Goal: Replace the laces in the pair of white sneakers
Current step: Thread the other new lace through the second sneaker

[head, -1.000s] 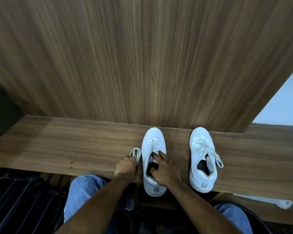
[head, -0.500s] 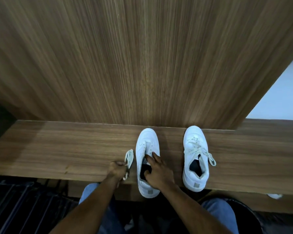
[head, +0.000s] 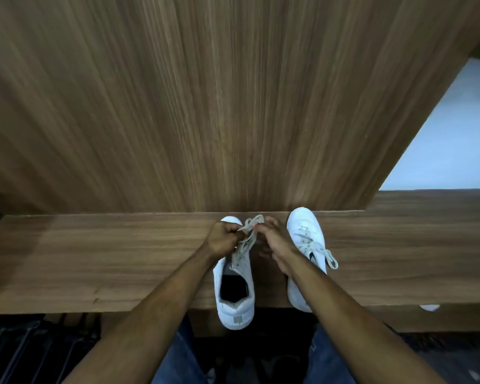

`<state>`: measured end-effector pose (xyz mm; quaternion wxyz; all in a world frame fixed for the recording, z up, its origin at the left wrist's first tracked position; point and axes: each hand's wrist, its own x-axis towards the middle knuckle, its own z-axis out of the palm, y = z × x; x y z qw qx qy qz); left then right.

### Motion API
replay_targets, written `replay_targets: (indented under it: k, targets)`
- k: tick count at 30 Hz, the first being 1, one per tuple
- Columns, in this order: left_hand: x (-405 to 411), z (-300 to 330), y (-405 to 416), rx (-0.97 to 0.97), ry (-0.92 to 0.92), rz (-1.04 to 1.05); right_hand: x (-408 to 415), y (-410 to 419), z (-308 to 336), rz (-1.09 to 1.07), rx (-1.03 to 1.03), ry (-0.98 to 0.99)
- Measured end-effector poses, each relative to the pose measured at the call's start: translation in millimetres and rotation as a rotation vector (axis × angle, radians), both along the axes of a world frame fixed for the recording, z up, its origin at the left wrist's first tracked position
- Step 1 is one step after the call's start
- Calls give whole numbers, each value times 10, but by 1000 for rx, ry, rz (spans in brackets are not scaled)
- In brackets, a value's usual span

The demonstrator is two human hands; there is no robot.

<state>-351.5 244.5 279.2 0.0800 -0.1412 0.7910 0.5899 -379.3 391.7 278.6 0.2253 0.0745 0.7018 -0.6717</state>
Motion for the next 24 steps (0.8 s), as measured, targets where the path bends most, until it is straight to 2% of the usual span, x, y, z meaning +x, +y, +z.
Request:
replay_targets:
  k: [4,7,9,11,13,21,22,24]
  targets:
    - [-210,167,2,-195,93,-98,-138,104,40,-49,255,236]
    - [-298,390,6,-375,174,-262,-206,168,107,118,267,363]
    - [-335,506,10,-411,219,-316,-228,188,175,230,255,429]
    - [-357,562,-24,-382,220,-297,-252,222,207,292,307,491]
    - [-345,608,-96,-351,207,-274,-329,285,197,239,380,539]
    - [-206,632,-284,-158,129,-218,-555,700,296,-194,620,331]
    - [-202,620,-269,-137,128,-203,-545,700,321,-183,681,311]
    - [-199,607,-221,-101,142,-167,-520,643,336,-19,830,339]
